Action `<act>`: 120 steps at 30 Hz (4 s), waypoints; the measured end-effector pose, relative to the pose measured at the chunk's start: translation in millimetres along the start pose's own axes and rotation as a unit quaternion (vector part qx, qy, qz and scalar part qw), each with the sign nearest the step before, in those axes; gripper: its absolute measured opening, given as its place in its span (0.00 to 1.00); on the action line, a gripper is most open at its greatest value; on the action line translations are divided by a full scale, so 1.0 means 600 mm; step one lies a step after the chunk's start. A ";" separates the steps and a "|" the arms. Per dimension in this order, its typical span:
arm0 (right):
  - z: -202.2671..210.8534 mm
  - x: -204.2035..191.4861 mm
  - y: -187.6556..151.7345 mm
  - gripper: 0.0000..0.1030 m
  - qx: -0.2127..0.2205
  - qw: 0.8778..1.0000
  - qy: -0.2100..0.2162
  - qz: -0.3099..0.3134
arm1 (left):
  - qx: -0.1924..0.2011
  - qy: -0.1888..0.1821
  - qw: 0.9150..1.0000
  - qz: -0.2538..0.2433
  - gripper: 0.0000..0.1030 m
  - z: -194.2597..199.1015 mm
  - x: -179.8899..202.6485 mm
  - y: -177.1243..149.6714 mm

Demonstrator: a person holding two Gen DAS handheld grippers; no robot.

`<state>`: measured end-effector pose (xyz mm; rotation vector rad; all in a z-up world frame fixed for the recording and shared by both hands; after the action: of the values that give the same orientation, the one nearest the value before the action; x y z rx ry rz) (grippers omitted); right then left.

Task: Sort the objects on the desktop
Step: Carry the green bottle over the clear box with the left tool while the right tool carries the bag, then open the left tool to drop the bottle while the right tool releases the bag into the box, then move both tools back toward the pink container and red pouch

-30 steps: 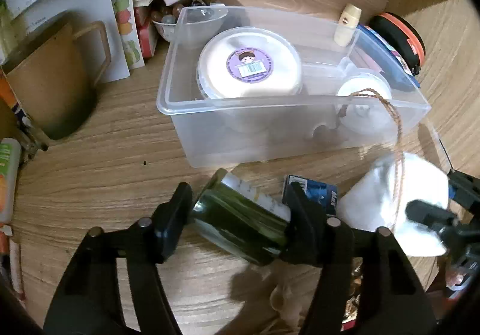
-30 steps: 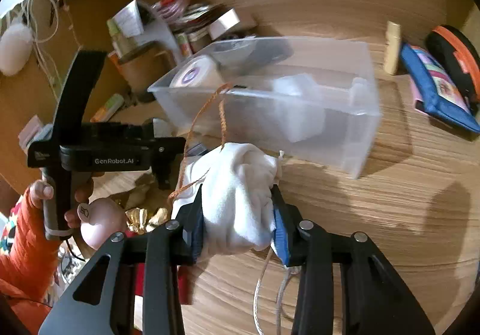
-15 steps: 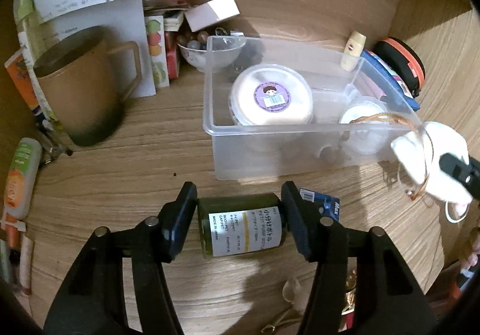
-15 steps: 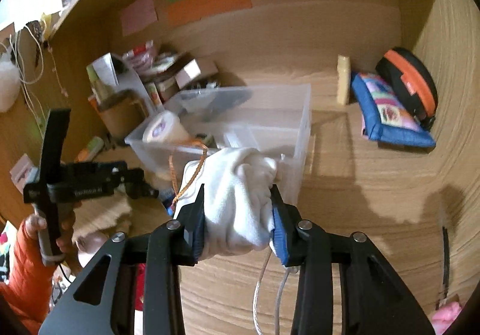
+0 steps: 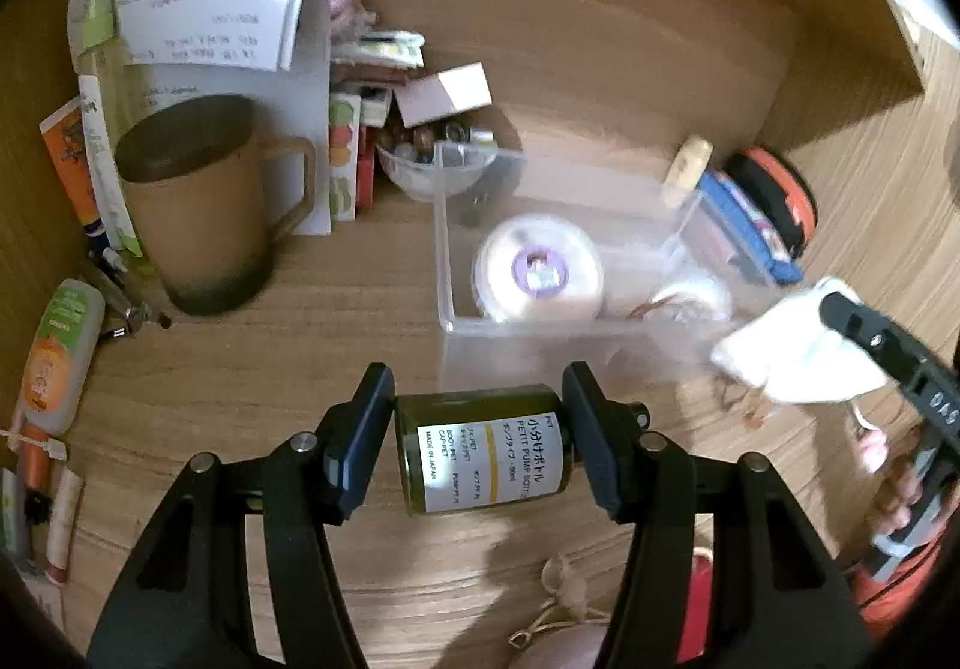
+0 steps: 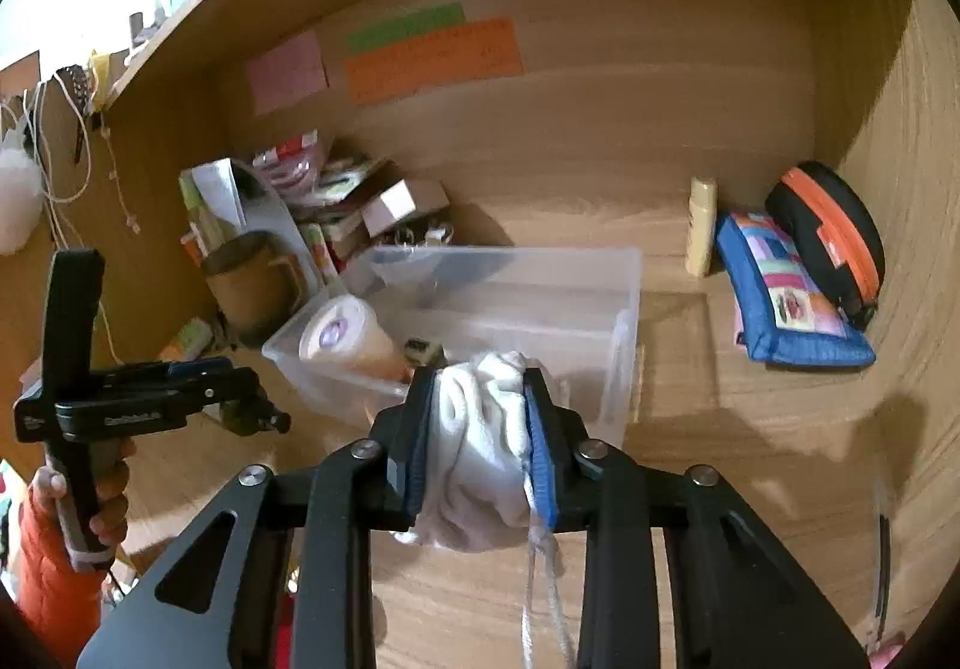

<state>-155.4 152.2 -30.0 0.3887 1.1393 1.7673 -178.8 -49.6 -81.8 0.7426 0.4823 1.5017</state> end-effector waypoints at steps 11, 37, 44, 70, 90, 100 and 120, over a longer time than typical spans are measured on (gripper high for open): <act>-0.019 -0.006 0.064 0.18 0.029 0.999 0.008 0.011 | 0.034 -0.013 0.999 0.006 0.56 0.032 0.004 0.063; -0.202 0.069 0.087 0.17 -0.046 0.999 -0.002 -0.016 | 0.009 -0.023 0.999 -0.031 0.56 -0.098 0.082 0.182; -0.223 0.081 0.067 0.21 -0.074 0.997 0.001 -0.022 | -0.013 0.003 0.998 -0.056 0.56 -0.158 0.099 0.173; -0.199 0.063 0.081 0.55 -0.066 0.998 -0.003 -0.012 | -0.036 0.046 0.997 -0.048 0.66 -0.130 0.054 0.142; -0.032 -0.051 0.038 0.80 -0.013 0.998 -0.044 0.047 | 0.034 0.069 0.996 -0.044 0.90 0.068 0.001 0.044; 0.007 -0.101 -0.050 0.80 -0.027 0.998 -0.033 0.037 | 0.037 0.073 0.995 -0.053 0.93 0.107 -0.001 -0.046; 0.001 -0.133 -0.228 0.80 -0.107 0.994 -0.015 -0.004 | -0.016 0.017 0.999 -0.022 0.93 0.110 0.016 -0.198</act>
<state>-41.4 98.8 -126.1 0.2795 0.9167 1.8480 -47.6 -39.5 -117.1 0.6781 0.4965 1.4791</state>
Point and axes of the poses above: each gripper's, at about its wrist camera, not at the fingertips, and z roughly against the way its jaws point, x to its right, y to its top, the point moved 7 cm from there along -z, roughly the way its jaws point, and after that the axes turned 5 degrees about y, right-handed, at the moved point
